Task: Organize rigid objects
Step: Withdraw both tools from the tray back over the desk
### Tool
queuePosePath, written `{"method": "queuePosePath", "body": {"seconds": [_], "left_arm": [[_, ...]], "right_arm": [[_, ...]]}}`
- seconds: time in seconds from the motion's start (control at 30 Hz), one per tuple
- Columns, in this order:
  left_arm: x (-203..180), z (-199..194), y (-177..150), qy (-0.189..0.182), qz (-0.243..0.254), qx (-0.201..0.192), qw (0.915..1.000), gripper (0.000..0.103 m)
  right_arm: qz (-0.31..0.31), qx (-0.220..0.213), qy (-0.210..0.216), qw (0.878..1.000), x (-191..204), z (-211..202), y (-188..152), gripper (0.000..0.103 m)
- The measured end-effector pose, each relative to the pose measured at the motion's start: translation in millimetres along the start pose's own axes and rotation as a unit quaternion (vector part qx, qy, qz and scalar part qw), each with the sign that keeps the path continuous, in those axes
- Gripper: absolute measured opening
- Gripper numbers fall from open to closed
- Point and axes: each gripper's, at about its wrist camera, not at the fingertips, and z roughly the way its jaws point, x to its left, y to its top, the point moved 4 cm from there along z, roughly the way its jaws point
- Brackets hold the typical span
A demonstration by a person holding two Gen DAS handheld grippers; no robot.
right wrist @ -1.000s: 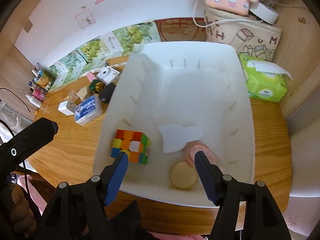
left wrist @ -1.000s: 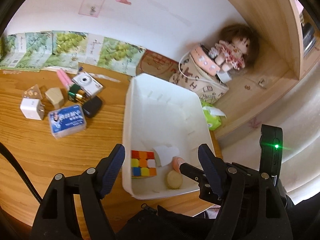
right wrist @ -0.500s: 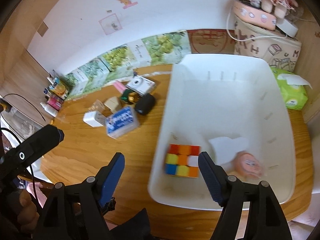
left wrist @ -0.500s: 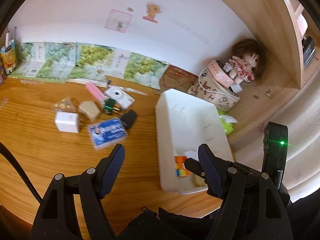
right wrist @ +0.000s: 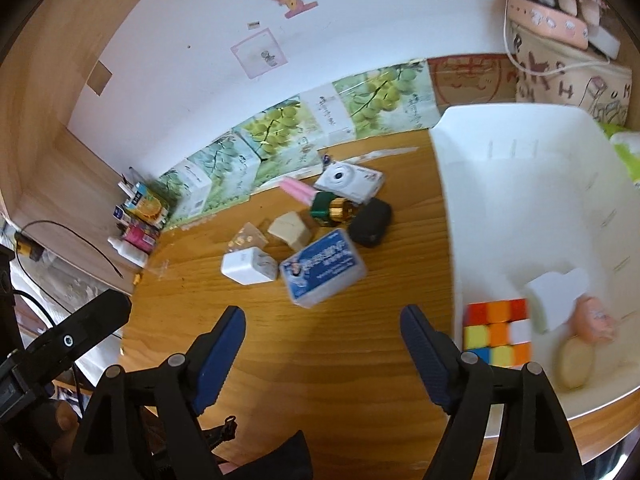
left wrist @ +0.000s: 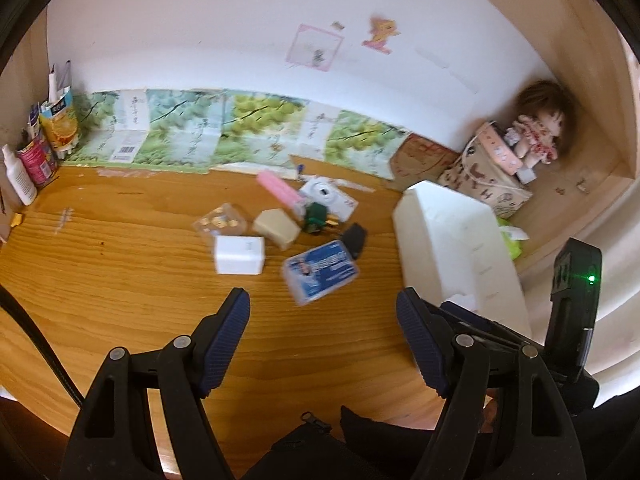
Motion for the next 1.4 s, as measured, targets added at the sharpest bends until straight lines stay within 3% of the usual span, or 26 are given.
{"method": "queuePosePath", "body": {"seconds": [0.17,0.43,0.63,0.9,1.1,1.4], "left_arm": [[23,9,3,0.022,0.005,0.02,0.9995,0.079],[59,39,-1,0.056,-0.005,0.086,0.9947,0.079],[75,64,7,0.066,-0.012,0.115,0.9911,0.079],[74,99,26,0.051,-0.012,0.143,0.9882,0.081],[73,126,37,0.061,-0.001,0.163,0.9847,0.082],[76,154,41,0.067,0.014,0.194,0.9785,0.082]], "right_arm": [[0.04,0.002,0.012,0.999,6,16,-7,0.08],[0.114,0.012,0.031,0.993,4,42,-21,0.081],[0.152,0.015,0.046,0.987,3,55,-26,0.081],[0.199,0.012,0.056,0.978,-6,71,-22,0.081],[0.236,0.003,0.051,0.97,-20,89,-10,0.081],[0.223,0.032,0.016,0.974,-20,124,6,0.081]]}}
